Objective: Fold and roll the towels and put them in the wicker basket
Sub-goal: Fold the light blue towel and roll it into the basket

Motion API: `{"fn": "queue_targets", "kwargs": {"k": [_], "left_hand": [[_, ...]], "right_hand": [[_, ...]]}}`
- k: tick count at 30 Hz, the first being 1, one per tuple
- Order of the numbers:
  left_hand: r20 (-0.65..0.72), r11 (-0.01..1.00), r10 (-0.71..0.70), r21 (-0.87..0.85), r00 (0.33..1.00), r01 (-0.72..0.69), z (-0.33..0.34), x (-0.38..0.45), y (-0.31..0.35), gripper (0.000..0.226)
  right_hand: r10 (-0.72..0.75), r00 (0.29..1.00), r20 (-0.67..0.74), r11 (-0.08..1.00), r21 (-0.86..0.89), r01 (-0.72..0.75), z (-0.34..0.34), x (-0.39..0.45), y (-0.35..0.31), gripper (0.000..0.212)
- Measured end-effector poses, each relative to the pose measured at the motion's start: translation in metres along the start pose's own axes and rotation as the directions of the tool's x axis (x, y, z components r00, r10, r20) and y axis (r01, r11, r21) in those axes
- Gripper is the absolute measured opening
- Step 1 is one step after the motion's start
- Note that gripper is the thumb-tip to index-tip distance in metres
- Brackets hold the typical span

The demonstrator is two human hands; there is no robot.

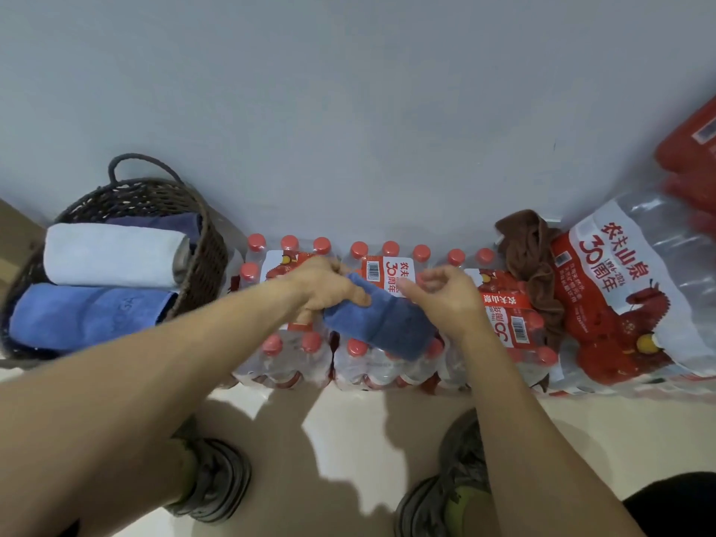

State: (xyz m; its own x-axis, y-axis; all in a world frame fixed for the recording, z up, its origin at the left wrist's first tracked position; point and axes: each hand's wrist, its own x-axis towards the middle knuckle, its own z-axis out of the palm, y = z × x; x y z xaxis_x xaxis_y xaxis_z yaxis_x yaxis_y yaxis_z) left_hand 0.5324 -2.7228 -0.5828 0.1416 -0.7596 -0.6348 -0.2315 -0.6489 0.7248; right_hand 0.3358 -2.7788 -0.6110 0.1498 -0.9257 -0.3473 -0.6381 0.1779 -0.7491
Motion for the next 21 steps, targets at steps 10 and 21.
{"fn": "queue_targets", "kwargs": {"k": [10,21], "left_hand": [[0.156,0.942,0.332,-0.007,0.930,-0.335,-0.172,-0.064,0.045,0.023],[-0.623,0.930,0.325,0.348,0.712,-0.121,-0.310,-0.029,-0.082,0.027]], "right_hand": [[-0.396,0.784,0.479,0.914,0.128,0.384,0.039,-0.021,-0.131,0.044],[-0.394,0.884,0.253,0.918,0.149,0.366,0.220,0.024,-0.255,0.016]]}}
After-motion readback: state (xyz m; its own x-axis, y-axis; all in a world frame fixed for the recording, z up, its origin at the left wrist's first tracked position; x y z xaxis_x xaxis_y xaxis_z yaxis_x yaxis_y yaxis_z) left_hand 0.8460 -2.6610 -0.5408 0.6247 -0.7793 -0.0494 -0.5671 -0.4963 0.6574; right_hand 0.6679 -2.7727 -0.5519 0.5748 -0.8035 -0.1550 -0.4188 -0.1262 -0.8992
